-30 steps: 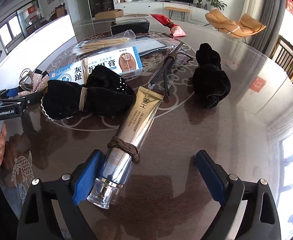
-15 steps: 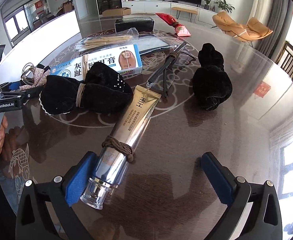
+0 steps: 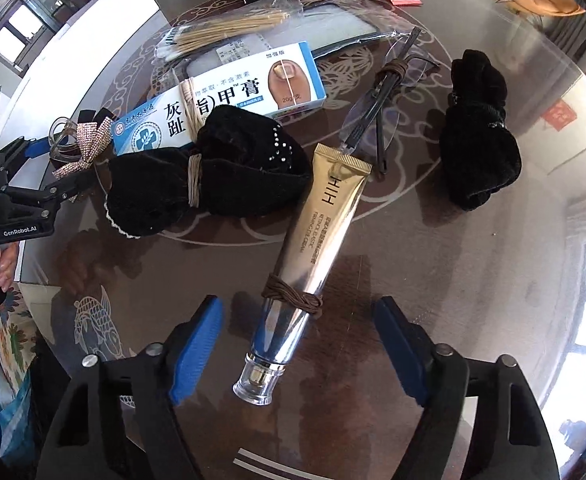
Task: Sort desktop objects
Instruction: 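Lift the acrylic holder with the left tool while the right tool grasps the gold tube, then carry the acrylic holder and gold tube with both tools over the white bin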
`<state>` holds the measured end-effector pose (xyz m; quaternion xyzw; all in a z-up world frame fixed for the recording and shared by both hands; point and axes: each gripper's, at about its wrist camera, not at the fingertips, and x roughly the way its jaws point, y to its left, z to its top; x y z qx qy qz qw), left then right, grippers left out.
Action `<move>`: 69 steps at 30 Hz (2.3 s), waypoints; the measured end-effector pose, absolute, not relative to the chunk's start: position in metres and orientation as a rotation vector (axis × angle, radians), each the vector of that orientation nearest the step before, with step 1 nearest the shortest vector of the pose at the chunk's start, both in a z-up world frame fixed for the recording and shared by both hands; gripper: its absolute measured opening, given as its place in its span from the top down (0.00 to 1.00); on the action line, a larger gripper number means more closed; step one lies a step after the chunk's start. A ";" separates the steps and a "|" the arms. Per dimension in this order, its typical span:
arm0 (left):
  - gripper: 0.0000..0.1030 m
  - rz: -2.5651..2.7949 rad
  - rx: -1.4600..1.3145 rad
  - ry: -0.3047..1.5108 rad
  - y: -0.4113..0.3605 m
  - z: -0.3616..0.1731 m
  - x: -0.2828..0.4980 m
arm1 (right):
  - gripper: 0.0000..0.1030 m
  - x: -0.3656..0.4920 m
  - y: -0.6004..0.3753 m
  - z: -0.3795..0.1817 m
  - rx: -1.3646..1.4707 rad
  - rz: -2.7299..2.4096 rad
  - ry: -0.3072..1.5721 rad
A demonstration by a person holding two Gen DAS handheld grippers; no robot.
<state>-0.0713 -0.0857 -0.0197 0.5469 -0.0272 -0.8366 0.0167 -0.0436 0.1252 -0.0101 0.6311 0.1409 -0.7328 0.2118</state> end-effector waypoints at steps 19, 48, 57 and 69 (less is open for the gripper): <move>0.46 -2.718 1.557 0.180 -0.075 0.019 0.007 | 0.71 0.004 0.189 0.026 1.694 -2.035 0.348; 0.46 -2.762 1.528 0.267 -0.068 0.028 0.020 | 0.73 -0.006 0.176 0.022 1.656 -2.073 0.319; 0.46 -2.832 1.349 0.389 -0.107 0.093 0.044 | 0.73 0.006 0.128 0.078 1.482 -2.040 0.285; 0.46 -2.446 1.197 0.432 -0.299 0.104 0.122 | 0.73 0.043 -0.103 0.141 1.167 -1.758 0.159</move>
